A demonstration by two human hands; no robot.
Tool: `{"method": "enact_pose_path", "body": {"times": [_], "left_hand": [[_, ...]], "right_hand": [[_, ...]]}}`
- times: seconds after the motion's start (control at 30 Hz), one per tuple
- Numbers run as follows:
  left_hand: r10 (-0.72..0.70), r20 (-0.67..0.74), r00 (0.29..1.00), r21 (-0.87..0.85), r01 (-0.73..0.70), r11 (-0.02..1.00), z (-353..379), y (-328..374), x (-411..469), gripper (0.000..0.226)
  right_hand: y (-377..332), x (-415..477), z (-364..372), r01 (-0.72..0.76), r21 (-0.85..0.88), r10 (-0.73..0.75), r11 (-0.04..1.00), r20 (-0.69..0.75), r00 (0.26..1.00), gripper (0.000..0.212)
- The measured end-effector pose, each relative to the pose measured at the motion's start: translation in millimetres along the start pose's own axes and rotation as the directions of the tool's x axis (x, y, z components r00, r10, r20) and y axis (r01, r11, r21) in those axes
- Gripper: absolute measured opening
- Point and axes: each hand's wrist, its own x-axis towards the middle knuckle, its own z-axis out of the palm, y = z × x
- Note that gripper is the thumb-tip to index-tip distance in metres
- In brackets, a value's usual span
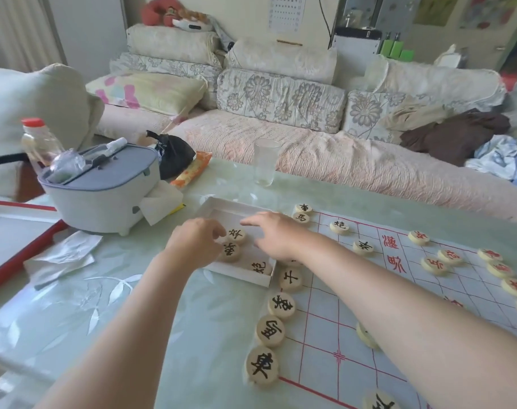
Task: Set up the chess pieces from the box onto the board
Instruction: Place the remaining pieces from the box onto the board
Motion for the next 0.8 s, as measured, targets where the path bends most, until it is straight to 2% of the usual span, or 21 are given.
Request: {"method": "enact_pose_path", "body": {"times": [0.13,0.27,0.4,0.5,0.6,0.67,0.8], "left_hand": [[-0.040,0.084,0.996,-0.045,0.044,0.998,-1,-5,-3,0.035],[-0.041,0.071,0.997,-0.037,0.044,0.998,0,-4,-3,0.035],[-0.036,0.073,0.997,0.075,0.031,0.997,7,5,1,0.050],[-0.038,0.054,0.998,0.098,0.032,0.995,15,11,5,0.047],[-0.028,0.037,0.999,0.103,0.024,0.994,18,14,6,0.033],[-0.026,0.028,0.999,0.074,0.024,0.997,17,18,6,0.032],[-0.019,-0.080,0.997,-0.103,0.011,0.995,12,34,5,0.025]], "right_hand": [[-17,18,13,0.028,-0.056,-0.023,0.998,0.081,0.996,0.069],[-23,24,24,0.089,-0.128,-0.075,0.988,0.108,0.991,0.071],[-15,29,31,0.022,-0.147,-0.018,0.989,0.028,0.999,0.050],[-11,26,30,-0.005,-0.177,0.008,0.984,0.015,1.000,0.044],[-5,17,21,-0.021,-0.123,0.017,0.992,-0.039,0.999,0.048],[-2,8,14,-0.028,-0.068,0.023,0.997,-0.070,0.997,0.051],[13,-17,-6,-0.051,0.015,0.052,0.999,-0.116,0.992,0.056]]}}
